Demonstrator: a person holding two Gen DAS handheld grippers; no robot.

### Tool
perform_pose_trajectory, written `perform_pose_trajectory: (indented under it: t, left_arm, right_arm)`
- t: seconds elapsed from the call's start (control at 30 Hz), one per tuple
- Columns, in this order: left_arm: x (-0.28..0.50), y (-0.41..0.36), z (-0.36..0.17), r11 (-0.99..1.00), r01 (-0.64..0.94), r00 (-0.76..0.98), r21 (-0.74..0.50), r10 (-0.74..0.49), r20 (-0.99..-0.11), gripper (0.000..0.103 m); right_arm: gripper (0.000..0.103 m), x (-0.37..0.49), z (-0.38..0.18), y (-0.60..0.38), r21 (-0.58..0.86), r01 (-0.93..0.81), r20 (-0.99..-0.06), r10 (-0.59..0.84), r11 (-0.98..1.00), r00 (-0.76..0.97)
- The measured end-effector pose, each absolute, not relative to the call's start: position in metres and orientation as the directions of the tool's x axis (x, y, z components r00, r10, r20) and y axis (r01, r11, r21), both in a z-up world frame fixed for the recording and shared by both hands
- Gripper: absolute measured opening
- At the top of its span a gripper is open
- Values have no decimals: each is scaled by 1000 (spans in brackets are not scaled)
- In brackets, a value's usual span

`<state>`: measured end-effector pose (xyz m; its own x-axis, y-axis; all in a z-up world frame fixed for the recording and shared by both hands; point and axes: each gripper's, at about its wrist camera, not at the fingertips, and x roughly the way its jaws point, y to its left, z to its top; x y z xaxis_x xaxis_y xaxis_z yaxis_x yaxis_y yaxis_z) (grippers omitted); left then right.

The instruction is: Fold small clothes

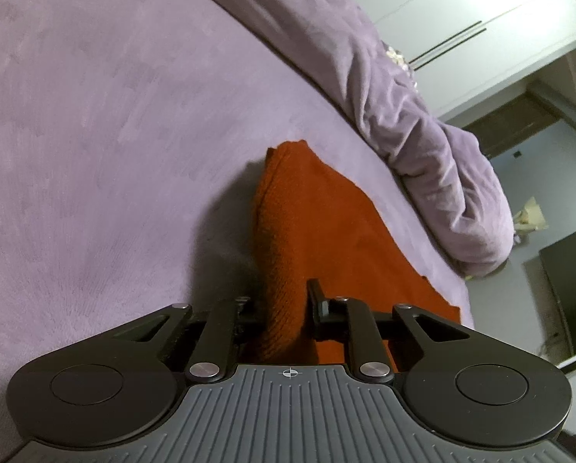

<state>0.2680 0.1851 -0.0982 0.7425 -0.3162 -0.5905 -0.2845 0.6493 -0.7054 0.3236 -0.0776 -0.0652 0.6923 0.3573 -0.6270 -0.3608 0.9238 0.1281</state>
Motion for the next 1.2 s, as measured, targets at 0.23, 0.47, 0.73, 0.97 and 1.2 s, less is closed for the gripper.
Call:
perform_pose_trajectory:
  t: [0.23, 0.47, 0.73, 0.97, 1.2]
  left_arm:
    - [268, 177, -84, 673, -298, 741, -677, -284, -609, 17]
    - [271, 133, -26, 801, -155, 784, -579, -257, -565, 12]
    - [305, 18, -24, 828, 55, 698, -558, -431, -572, 11]
    - [298, -10, -65, 850, 78, 632, -521, -447, -634, 30]
    - [242, 32, -18, 817, 155, 680, -555, -495, -540, 62]
  right_arm:
    - [18, 314, -71, -89, 123, -412, -639, 390, 903, 663]
    - [19, 300, -48, -154, 134, -242, -559, 275, 961, 783]
    - [27, 286, -37, -223, 259, -122, -529, 247, 958, 812]
    - [30, 287, -51, -239, 264, -95, -560, 232, 960, 795]
    - [30, 298, -39, -230, 327, -150, -534, 314, 933, 785]
